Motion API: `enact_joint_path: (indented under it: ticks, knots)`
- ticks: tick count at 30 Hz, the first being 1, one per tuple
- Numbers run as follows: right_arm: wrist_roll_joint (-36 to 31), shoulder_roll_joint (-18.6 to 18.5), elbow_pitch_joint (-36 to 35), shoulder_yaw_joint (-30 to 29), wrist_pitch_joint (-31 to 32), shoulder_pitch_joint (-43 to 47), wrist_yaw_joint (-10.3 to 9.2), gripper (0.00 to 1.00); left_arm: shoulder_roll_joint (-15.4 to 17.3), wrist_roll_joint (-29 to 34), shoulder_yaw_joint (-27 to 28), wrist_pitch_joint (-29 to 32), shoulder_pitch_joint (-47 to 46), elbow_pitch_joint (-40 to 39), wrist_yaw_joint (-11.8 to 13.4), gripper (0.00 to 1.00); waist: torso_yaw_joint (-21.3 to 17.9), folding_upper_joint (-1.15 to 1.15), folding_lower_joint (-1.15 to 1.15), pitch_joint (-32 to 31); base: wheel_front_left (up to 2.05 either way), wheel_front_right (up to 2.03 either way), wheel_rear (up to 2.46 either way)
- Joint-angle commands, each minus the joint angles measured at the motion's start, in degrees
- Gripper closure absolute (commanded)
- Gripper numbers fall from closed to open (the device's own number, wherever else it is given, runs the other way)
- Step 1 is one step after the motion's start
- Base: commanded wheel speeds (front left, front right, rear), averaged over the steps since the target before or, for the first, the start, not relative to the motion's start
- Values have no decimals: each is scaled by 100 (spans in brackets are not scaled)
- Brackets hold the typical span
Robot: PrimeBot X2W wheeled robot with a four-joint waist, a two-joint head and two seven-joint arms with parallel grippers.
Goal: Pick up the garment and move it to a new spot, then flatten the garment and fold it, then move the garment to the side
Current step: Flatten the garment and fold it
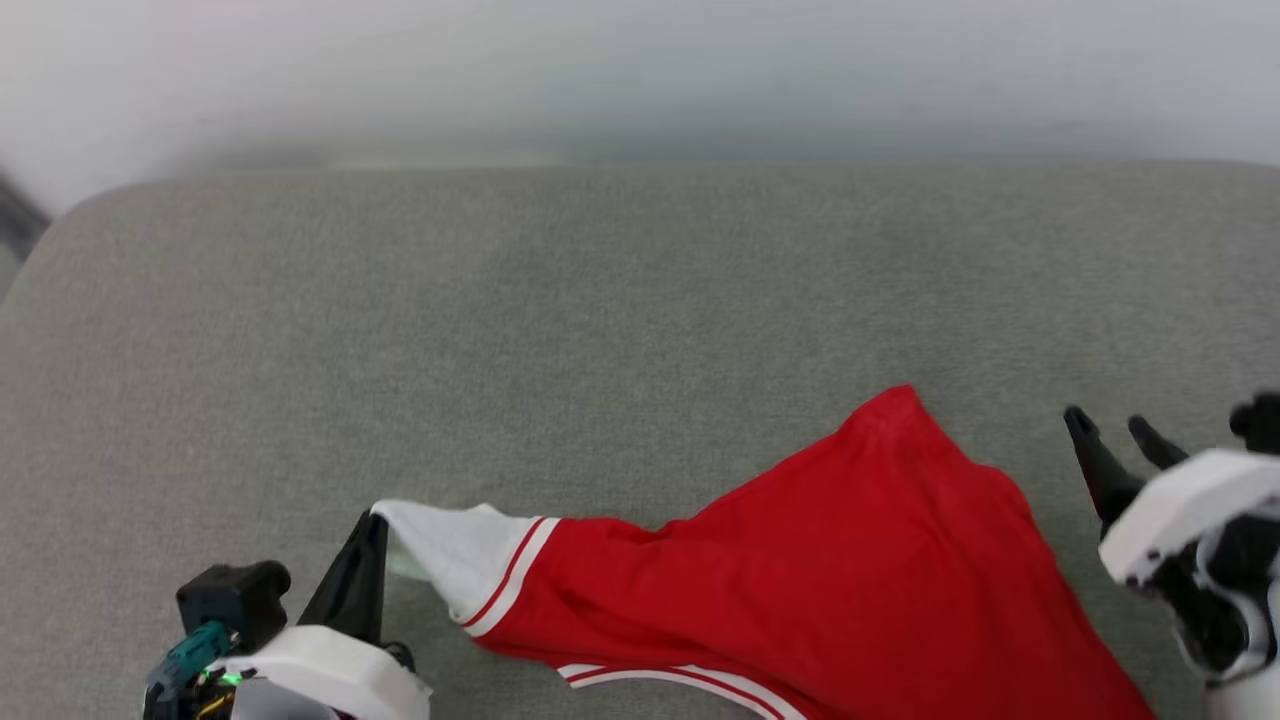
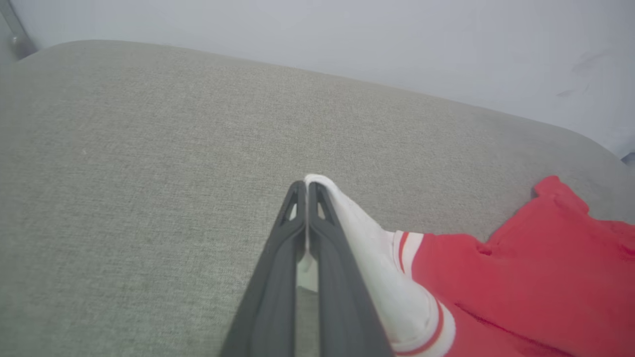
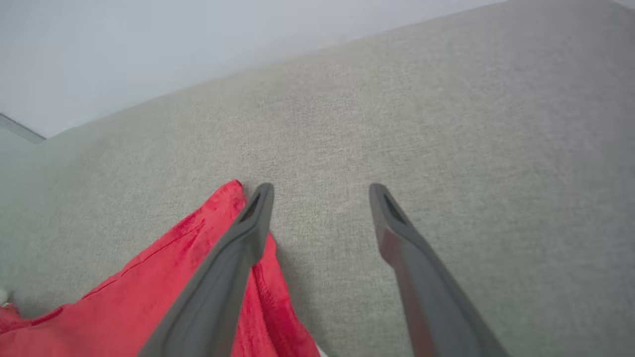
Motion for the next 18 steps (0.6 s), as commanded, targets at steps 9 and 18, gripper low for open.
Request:
enact_joint_path:
  ticks: [9,18]
  knots:
    - [370,-992,502,1483,2794,-1712,-2,0,-167,214,-279,-166,-575,-184,-93,100,487,0,-1,779,0,0,0]
    - [831,-1113,1131,2260,3580,-1925,-2,0,-323,276,-455,-296,-845,-214,-150,100,771,0,-1,1126,0,0,0]
